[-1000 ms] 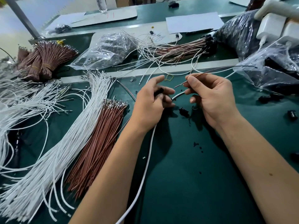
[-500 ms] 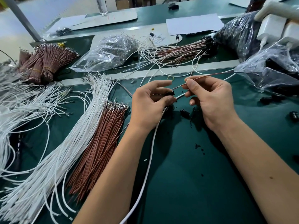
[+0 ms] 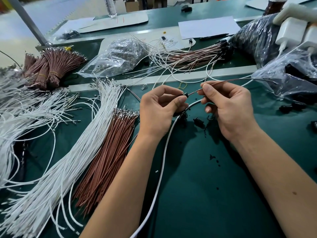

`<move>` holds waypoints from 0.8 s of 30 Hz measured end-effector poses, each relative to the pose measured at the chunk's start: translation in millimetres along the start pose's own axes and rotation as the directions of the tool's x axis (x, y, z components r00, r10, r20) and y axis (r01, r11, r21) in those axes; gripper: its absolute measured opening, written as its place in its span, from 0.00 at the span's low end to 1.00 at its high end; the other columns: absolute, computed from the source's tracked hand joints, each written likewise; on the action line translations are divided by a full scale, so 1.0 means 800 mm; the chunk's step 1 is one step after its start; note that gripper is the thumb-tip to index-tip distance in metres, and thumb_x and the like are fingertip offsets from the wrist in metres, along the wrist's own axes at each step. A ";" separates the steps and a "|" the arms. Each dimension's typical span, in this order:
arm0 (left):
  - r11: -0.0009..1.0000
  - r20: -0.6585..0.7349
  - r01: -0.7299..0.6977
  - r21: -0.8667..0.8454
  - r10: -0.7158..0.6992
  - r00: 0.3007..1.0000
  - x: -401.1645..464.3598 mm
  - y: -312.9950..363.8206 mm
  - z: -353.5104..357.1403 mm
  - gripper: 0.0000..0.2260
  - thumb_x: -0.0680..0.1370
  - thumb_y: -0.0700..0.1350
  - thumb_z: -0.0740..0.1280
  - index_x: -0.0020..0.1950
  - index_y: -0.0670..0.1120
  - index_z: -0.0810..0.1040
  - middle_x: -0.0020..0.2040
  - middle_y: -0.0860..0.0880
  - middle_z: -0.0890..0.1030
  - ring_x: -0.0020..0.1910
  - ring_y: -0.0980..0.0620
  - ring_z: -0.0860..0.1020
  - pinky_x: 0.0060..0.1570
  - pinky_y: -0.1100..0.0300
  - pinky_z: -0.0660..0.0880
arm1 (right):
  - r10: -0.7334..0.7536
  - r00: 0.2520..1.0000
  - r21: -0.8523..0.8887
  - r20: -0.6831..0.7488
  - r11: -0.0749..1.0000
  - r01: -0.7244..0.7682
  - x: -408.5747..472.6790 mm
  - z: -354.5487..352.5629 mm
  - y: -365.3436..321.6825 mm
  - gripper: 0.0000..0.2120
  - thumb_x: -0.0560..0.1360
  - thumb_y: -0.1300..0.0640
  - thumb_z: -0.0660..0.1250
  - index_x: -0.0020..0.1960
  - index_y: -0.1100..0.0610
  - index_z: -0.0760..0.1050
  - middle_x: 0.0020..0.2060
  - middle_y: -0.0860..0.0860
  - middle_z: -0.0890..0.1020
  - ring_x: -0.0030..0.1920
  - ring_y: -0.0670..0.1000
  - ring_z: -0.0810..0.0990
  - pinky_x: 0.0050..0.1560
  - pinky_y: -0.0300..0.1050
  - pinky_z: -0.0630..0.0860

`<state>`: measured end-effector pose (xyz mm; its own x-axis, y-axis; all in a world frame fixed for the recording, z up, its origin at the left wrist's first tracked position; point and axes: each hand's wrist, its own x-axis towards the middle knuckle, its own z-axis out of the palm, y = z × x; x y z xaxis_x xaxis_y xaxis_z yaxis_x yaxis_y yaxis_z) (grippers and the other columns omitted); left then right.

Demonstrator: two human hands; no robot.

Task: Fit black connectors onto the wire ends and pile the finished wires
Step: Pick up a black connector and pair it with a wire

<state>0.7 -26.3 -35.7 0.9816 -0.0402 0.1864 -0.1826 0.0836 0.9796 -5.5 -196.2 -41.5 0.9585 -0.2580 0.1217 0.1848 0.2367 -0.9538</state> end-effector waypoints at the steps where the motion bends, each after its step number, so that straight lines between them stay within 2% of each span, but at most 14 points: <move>1: 1.000 0.012 0.009 -0.014 -0.009 1.000 0.000 0.000 0.000 0.04 0.76 0.34 0.74 0.49 0.35 0.82 0.40 0.38 0.86 0.39 0.43 0.86 0.42 0.57 0.83 | -0.004 1.000 -0.001 -0.002 1.000 0.004 0.000 0.000 0.000 0.01 0.78 0.63 0.73 0.49 0.61 0.83 0.39 0.55 0.86 0.34 0.48 0.80 0.28 0.37 0.73; 4: 0.997 0.032 0.044 -0.067 -0.042 0.999 0.000 0.002 0.002 0.03 0.77 0.34 0.72 0.50 0.36 0.82 0.43 0.38 0.86 0.38 0.45 0.86 0.41 0.58 0.82 | -0.015 1.000 -0.003 -0.012 1.000 0.015 0.000 -0.001 -0.002 0.01 0.78 0.63 0.73 0.49 0.61 0.83 0.39 0.55 0.86 0.34 0.48 0.80 0.28 0.37 0.72; 9: 0.986 0.043 0.102 -0.133 -0.097 0.994 -0.002 0.006 0.004 0.04 0.79 0.35 0.71 0.52 0.37 0.80 0.43 0.38 0.86 0.38 0.43 0.86 0.41 0.56 0.83 | 0.015 1.000 0.016 0.023 1.000 -0.015 -0.003 0.001 -0.002 0.03 0.78 0.63 0.72 0.50 0.62 0.82 0.39 0.54 0.86 0.34 0.48 0.79 0.28 0.37 0.72; 13: 0.980 0.047 0.124 -0.153 -0.119 0.992 -0.004 0.009 0.008 0.02 0.79 0.37 0.70 0.50 0.39 0.79 0.43 0.38 0.86 0.37 0.45 0.86 0.39 0.58 0.82 | -0.004 0.999 0.012 0.034 1.000 0.003 -0.005 0.003 -0.002 0.03 0.77 0.63 0.73 0.50 0.62 0.83 0.40 0.56 0.87 0.34 0.49 0.78 0.28 0.38 0.72; 21: 0.980 -0.050 0.113 -0.166 -0.123 0.991 -0.006 0.008 0.013 0.04 0.79 0.37 0.71 0.50 0.36 0.80 0.41 0.39 0.86 0.33 0.47 0.84 0.38 0.58 0.82 | -0.065 0.996 -0.057 0.057 0.996 0.068 -0.010 0.012 0.003 0.01 0.77 0.64 0.74 0.48 0.61 0.84 0.38 0.55 0.87 0.31 0.48 0.78 0.27 0.39 0.72; 24: 0.969 -0.061 0.132 -0.207 -0.148 0.987 -0.008 0.009 0.013 0.03 0.78 0.37 0.71 0.49 0.37 0.80 0.41 0.40 0.86 0.33 0.48 0.84 0.39 0.60 0.82 | -0.064 0.997 -0.022 0.052 0.998 0.065 -0.013 0.013 0.003 0.02 0.76 0.64 0.74 0.47 0.59 0.84 0.38 0.55 0.87 0.31 0.48 0.78 0.27 0.38 0.71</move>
<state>-7.2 -35.8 -28.6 0.9994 0.0091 0.0346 -0.0357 0.2814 0.9589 -12.4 -183.3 -42.2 0.9548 -0.2232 0.1963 0.2418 0.1992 -0.9497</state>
